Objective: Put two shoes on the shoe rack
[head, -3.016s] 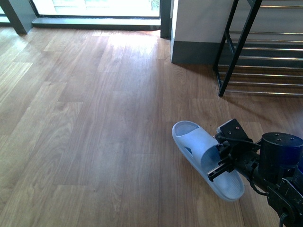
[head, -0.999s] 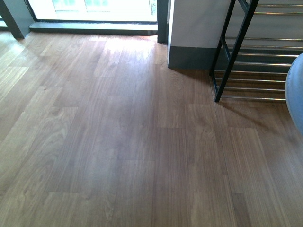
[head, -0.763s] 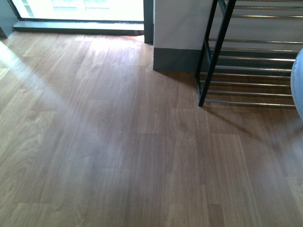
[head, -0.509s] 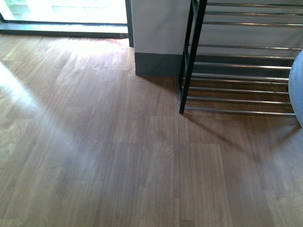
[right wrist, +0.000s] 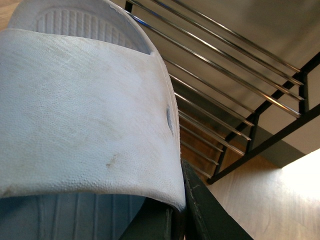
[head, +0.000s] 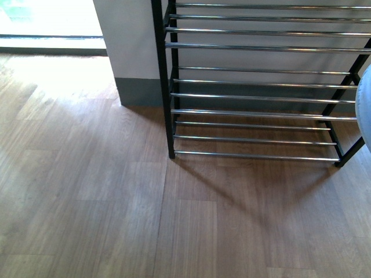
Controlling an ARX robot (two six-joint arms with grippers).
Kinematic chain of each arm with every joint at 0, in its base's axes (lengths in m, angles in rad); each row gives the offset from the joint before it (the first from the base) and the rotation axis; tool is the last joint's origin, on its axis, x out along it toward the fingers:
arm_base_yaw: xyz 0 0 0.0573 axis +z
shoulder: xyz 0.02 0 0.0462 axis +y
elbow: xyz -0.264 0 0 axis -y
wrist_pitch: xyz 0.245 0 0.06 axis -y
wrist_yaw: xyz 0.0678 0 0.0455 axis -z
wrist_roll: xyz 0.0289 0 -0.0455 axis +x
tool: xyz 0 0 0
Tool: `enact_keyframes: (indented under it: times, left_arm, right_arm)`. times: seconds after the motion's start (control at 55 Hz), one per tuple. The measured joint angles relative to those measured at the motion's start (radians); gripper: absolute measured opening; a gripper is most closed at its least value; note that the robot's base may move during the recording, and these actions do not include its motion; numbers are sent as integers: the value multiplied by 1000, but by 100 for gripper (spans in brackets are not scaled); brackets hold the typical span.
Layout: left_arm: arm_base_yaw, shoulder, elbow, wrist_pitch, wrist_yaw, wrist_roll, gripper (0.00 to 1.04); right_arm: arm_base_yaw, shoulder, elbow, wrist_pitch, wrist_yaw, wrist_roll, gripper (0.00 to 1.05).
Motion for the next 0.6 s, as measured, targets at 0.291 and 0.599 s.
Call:
enact_keyframes:
  times: [0.291, 0.599]
  left_arm:
    - [0, 3, -1, -1, -5, 0, 2]
    - [0, 3, -1, -1, -5, 0, 2]
  right_arm:
    - [0, 0, -1, 0, -6, 0, 1]
    - [0, 0, 0, 0, -6, 0, 1]
